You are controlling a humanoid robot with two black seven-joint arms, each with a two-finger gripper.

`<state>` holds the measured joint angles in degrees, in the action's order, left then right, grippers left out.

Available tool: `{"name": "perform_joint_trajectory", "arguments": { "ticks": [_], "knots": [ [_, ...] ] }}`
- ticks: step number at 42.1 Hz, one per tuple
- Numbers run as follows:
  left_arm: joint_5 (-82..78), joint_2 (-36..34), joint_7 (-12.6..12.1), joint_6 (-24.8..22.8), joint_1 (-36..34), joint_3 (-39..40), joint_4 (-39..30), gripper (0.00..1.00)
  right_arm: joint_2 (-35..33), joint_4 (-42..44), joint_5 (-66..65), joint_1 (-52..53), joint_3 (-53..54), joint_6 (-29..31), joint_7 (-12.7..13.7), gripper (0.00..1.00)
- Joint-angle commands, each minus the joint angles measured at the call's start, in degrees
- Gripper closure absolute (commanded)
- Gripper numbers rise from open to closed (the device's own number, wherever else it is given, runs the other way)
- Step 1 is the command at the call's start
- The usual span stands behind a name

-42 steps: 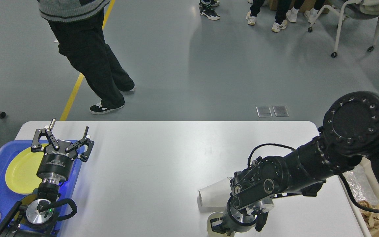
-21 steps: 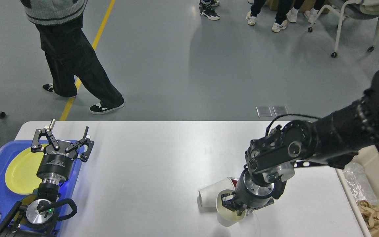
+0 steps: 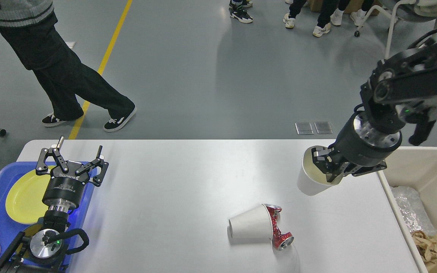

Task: Tidy desktop
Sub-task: 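Lift the small cup and carry it over the white bin, then release the small cup into the bin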

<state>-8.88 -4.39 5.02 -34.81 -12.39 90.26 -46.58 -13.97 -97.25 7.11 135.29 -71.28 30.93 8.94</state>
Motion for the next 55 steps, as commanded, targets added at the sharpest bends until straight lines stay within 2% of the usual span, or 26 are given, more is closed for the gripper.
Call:
{"name": "perform_joint_trajectory", "arguments": {
  "ticks": [1,12,21,25,30,34,43,44,49,55],
  "knots": [
    [0.0,0.0,0.08,0.0,0.0,0.0,0.0,0.04,0.17,-0.31,0.01,0.85,-2.82,0.71,-2.09,1.0],
    [0.0,0.0,-0.01,0.0,0.0,0.0,0.0,0.04,-0.88,0.13,-0.26,0.76,-3.34,2.12,-1.03,1.0],
    [0.0,0.0,0.08,0.0,0.0,0.0,0.0,0.04,-2.99,4.16,-0.35,-0.29,-11.24,2.12,-0.94,1.0],
    [0.0,0.0,0.08,0.0,0.0,0.0,0.0,0.04,-5.62,8.38,-0.52,-3.89,-14.94,2.03,-0.94,1.0],
    [0.0,0.0,0.08,0.0,0.0,0.0,0.0,0.04,-12.3,14.79,-0.87,-9.25,-16.26,1.59,-0.94,1.0],
    [0.0,0.0,0.08,0.0,0.0,0.0,0.0,0.04,-17.66,23.03,-1.14,-17.05,-15.74,1.33,-0.94,1.0],
    [0.0,0.0,0.08,0.0,0.0,0.0,0.0,0.04,-22.42,39.75,-0.78,-36.39,-11.35,0.01,-1.03,1.0],
    [0.0,0.0,0.08,0.0,0.0,0.0,0.0,0.04,-22.59,43.25,-0.87,-41.64,-8.99,-1.3,-1.03,1.0],
    [0.0,0.0,0.08,0.0,0.0,0.0,0.0,0.04,-22.42,51.79,-0.78,-53.97,-3.62,-4.73,-0.95,1.0],
    [0.0,0.0,0.08,0.0,0.0,0.0,0.0,0.04,-23.47,57.51,-0.08,-64.79,2.8,-11.75,-0.94,1.0]
  ]
}}
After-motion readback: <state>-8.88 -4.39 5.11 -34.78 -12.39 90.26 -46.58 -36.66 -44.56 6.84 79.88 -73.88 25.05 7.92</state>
